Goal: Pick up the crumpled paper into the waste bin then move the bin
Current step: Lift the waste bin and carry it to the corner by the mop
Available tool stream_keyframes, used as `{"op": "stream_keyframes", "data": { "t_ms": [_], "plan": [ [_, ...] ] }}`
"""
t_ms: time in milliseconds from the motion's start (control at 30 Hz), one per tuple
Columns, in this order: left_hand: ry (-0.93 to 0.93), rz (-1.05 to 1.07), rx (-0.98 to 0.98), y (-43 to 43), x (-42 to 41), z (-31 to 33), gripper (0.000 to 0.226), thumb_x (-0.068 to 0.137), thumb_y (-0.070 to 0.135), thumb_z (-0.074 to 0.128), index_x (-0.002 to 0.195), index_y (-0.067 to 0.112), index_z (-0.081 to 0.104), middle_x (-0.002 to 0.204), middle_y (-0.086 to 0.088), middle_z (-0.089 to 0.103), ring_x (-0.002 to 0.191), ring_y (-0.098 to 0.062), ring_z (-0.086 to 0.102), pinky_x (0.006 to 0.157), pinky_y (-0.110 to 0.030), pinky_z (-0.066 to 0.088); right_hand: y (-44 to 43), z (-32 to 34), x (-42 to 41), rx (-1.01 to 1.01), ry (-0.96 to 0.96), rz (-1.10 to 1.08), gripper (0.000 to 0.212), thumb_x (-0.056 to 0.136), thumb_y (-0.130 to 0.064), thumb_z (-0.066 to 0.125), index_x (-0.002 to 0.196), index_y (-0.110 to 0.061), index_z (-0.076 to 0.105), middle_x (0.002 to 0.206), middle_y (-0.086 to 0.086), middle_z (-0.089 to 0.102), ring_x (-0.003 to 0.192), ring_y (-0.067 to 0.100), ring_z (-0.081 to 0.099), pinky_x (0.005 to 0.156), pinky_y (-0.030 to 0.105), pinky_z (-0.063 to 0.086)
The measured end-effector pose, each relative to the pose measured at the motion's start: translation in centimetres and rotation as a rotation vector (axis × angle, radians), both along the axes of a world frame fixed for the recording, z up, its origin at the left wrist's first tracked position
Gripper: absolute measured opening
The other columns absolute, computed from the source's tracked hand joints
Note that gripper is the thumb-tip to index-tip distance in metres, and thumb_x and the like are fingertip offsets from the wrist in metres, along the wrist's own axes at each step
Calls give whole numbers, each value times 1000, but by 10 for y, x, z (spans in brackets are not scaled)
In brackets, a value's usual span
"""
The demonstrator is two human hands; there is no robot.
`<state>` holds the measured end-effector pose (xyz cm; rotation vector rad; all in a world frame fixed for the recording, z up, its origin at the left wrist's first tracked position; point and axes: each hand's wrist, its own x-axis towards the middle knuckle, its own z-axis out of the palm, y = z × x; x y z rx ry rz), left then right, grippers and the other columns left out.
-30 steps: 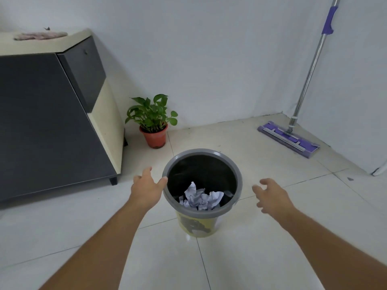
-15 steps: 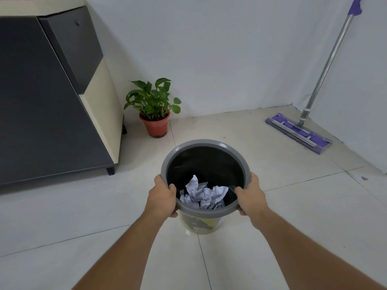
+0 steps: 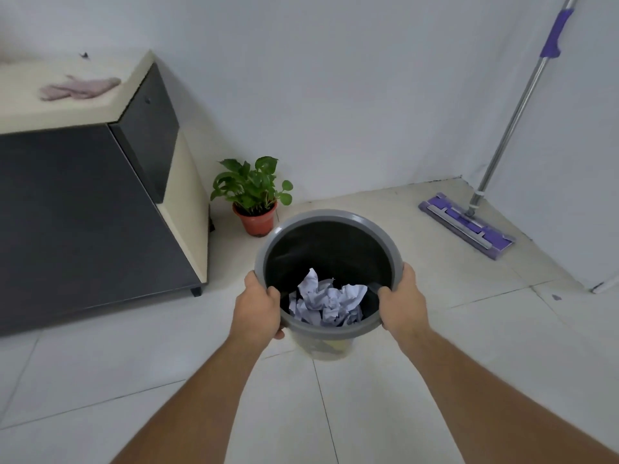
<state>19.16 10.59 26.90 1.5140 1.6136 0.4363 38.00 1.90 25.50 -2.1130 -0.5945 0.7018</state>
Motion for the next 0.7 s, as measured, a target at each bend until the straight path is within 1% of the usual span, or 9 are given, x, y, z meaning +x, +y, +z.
{"op": "stream_keyframes", "data": {
  "t_ms": [133, 200, 367, 433, 467, 533, 567, 633, 700],
  "plan": [
    [-12, -11, 25, 5, 1, 131, 17, 100, 17, 42, 117, 21, 39, 100, -11, 62, 74, -29, 70, 48, -31, 58, 0, 134, 3, 21, -36, 2, 44, 96, -14, 48, 134, -30, 34, 108, 6, 59, 91, 28, 63, 80, 49, 61],
    [-20, -30, 40, 8, 1, 207, 15, 100, 19, 42, 114, 23, 36, 98, -11, 61, 72, -27, 69, 48, -32, 59, 1, 207, 4, 35, -56, -1, 45, 95, -14, 49, 134, -30, 34, 106, 4, 60, 89, 26, 64, 78, 49, 61],
    [-64, -24, 98, 10, -4, 402, 21, 100, 18, 42, 121, 14, 41, 95, -14, 63, 70, -29, 68, 51, -37, 62, 6, 402, 3, 77, -81, -32, 44, 95, -13, 54, 133, -26, 38, 108, 7, 60, 90, 26, 64, 81, 48, 61],
    [-110, -19, 162, 7, -8, 475, 28, 99, 17, 43, 126, 11, 43, 91, -13, 62, 65, -28, 67, 46, -37, 59, 7, 476, 3, 104, -120, -21, 42, 94, -12, 53, 132, -23, 39, 105, 9, 60, 87, 27, 64, 80, 47, 61],
    [-123, -20, 179, 5, -9, 510, 27, 99, 17, 42, 125, 10, 43, 89, -13, 62, 65, -29, 68, 45, -38, 59, 7, 512, 3, 115, -132, -10, 43, 94, -12, 52, 133, -23, 38, 104, 11, 60, 86, 28, 64, 78, 46, 61],
    [-119, -24, 188, 2, -11, 577, 18, 100, 19, 40, 116, 12, 43, 88, -15, 64, 70, -32, 71, 56, -44, 63, 6, 578, 4, 122, -149, 5, 45, 94, -13, 51, 134, -24, 34, 104, 12, 61, 86, 30, 66, 76, 44, 61],
    [-107, -30, 207, 2, -12, 609, 15, 101, 20, 40, 113, 13, 43, 87, -14, 63, 71, -30, 71, 60, -43, 64, 5, 609, 5, 127, -152, 11, 46, 94, -13, 51, 134, -24, 34, 104, 12, 61, 85, 29, 66, 73, 42, 61],
    [-95, -44, 252, 0, -12, 668, 14, 102, 20, 40, 113, 13, 42, 87, -12, 62, 70, -27, 71, 62, -41, 65, 2, 665, 7, 151, -156, 21, 43, 94, -13, 52, 133, -22, 34, 104, 13, 60, 81, 27, 65, 63, 36, 59],
    [-101, -56, 279, -3, -14, 719, 16, 101, 20, 41, 116, 13, 42, 89, -12, 63, 74, -28, 72, 65, -42, 65, -1, 714, 9, 175, -159, 25, 40, 94, -12, 52, 131, -20, 36, 103, 14, 59, 79, 27, 64, 56, 31, 55]
  ]
}}
